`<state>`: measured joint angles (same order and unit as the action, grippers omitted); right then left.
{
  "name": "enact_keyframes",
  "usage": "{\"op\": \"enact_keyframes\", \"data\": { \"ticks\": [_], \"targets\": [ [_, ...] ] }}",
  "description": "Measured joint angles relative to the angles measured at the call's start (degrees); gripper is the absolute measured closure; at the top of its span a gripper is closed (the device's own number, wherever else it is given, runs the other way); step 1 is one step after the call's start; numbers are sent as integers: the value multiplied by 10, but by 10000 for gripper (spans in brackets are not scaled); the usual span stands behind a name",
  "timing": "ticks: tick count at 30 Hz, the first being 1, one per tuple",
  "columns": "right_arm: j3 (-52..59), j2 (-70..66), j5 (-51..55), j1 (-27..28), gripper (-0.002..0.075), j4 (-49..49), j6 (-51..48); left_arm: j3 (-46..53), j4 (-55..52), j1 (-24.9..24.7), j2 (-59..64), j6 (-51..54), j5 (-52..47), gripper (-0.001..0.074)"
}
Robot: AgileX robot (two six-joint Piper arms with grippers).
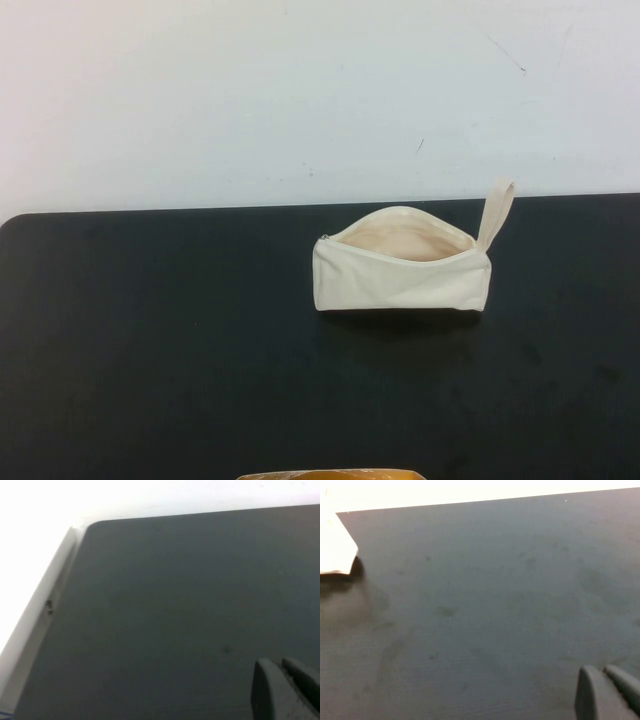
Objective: Put eraser into pencil case
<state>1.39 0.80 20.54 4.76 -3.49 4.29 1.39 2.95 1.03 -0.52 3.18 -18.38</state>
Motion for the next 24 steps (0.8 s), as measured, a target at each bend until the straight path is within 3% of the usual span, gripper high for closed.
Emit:
{"op": "enact_keyframes", "data": {
  "ticks": [24],
  "targets": [
    [0, 0, 0, 0, 727, 0, 0, -1, 1, -17, 0, 6, -4, 736]
  ]
}}
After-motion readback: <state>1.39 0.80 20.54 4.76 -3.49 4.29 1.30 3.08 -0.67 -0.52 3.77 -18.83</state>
